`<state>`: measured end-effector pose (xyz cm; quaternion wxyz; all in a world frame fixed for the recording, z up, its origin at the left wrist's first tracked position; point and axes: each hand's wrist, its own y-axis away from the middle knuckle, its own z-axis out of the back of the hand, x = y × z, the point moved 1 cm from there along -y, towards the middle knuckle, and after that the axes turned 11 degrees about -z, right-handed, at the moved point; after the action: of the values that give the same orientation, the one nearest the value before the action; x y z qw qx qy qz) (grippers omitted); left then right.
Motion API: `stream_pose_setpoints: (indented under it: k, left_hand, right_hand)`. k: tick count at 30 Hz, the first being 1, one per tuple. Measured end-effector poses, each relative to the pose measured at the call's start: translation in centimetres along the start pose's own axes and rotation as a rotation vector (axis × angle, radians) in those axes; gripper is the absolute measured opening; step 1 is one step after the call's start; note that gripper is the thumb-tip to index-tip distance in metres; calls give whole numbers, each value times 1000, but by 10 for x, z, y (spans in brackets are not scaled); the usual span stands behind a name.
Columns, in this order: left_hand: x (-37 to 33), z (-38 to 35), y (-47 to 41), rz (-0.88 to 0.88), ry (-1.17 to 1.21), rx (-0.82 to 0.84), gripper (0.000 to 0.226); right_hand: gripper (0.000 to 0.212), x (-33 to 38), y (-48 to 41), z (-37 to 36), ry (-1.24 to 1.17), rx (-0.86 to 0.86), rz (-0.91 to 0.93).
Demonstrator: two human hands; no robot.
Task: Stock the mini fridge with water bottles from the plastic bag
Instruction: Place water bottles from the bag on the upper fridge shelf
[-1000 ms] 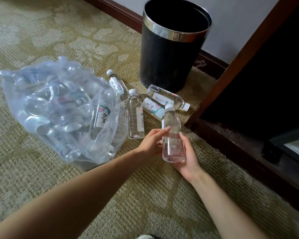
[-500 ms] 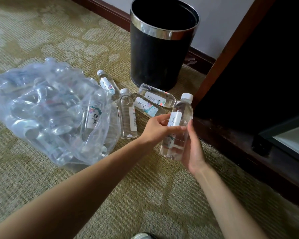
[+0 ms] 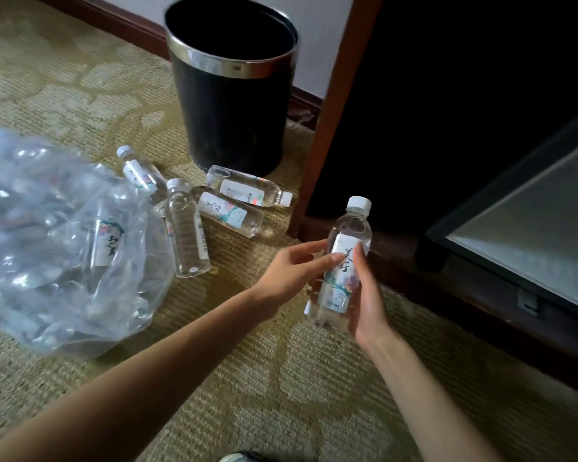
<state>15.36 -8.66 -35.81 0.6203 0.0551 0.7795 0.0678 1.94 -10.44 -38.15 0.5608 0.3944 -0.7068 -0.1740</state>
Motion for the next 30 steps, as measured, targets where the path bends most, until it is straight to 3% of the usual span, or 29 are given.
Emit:
stream_pose_setpoints:
  k: [5,12,17,24,30]
  left_hand:
    - [-12,-39,-7,1,-8,198,25]
    - [-39,-89,-30,-12,-165,422,35]
    - [-55,-129,-43,-96,-143,423,39]
    - [-83,-183,-54,-422,-331,373,46]
    - [-115,-228,-72,-503,-283,411,64]
  right_hand:
    - [68,18,24,35,-38,-23,9]
    - [60,40,55,78,-24,-100,166]
    - [85,70,78,104,69,-231,343]
    - [74,112,113,140,173,-283,568]
    - [64,151,136,152,73,-325,802]
